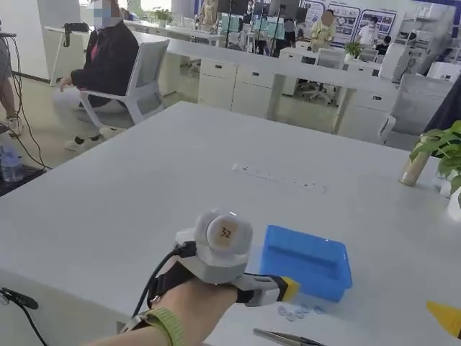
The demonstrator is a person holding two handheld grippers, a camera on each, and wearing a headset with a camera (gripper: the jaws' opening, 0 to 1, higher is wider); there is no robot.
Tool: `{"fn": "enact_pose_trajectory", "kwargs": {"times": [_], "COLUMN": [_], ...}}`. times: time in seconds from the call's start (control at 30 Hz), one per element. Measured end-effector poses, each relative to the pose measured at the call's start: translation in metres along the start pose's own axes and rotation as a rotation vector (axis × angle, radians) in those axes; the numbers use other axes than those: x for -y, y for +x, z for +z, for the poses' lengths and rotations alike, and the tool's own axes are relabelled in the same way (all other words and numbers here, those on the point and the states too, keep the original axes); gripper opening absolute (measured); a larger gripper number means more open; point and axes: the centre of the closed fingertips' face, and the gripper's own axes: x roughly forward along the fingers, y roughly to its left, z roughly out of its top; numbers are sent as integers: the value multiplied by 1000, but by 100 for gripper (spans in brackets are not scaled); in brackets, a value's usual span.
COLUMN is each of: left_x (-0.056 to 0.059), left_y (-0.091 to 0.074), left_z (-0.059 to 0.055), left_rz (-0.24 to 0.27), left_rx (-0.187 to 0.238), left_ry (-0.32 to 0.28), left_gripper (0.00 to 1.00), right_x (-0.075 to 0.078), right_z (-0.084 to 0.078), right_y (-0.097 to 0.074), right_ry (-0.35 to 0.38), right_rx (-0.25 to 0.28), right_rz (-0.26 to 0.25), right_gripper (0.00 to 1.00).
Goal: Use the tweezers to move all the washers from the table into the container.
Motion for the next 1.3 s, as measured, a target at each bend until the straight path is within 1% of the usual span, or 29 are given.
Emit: {"fn": "enact_pose_trajectory", "kwargs": {"times": [0.13,0.23,0.33,0.4,0.53,0.6,0.73,0.87,0.97,1.0,1.03,1.07,1.1,1.17,1.2,1.27,1.3], "left_x": [0,-1,-2,-2,-2,-2,-4,-6,-8,-8,-6,-5,-2,-2,-4,-5,-5], "left_y": [-1,-2,-2,-2,-2,-1,-3,-8,-6,-5,-4,-5,-6,-6,-5,-5,-5], "left_z": [0,2,3,4,4,5,3,3,3,4,6,6,5,4,2,4,3], "left_rz": [1,2,8,5,2,2,13,22,31,28,16,10,4,2,9,10,3], "left_rx": [1,12,21,23,18,20,18,31,22,24,36,39,34,30,20,26,24], "left_ry": [1,-9,-7,-14,-15,-11,-19,-25,-25,-26,-32,-35,-39,-36,-30,-32,-43], "left_gripper": [91,91,90,90,90,90,90,90,89,89,89,89,90,89,89,88,88], "right_x": [1,-1,-1,1,-4,-3,-3,-6,-4,-3,-4,-6,-6,-2,0,-1,-1], "right_z": [0,0,0,0,2,3,4,3,-1,0,1,2,2,0,-1,-2,-2], "right_y": [0,0,0,1,1,0,0,0,2,2,2,1,0,-1,0,1,1], "right_ry": [0,-7,-9,-6,-5,-3,-4,-19,-38,-44,-46,-45,-37,-26,-30,-37,-38], "right_rx": [3,-1,-1,-1,8,15,22,16,-6,-5,-2,2,3,-1,-5,-17,-18], "right_rz": [1,5,5,6,12,13,19,29,26,27,26,25,26,14,9,4,6], "right_gripper": [68,68,68,68,68,68,68,67,67,67,67,66,65,65,66,67,67]}}
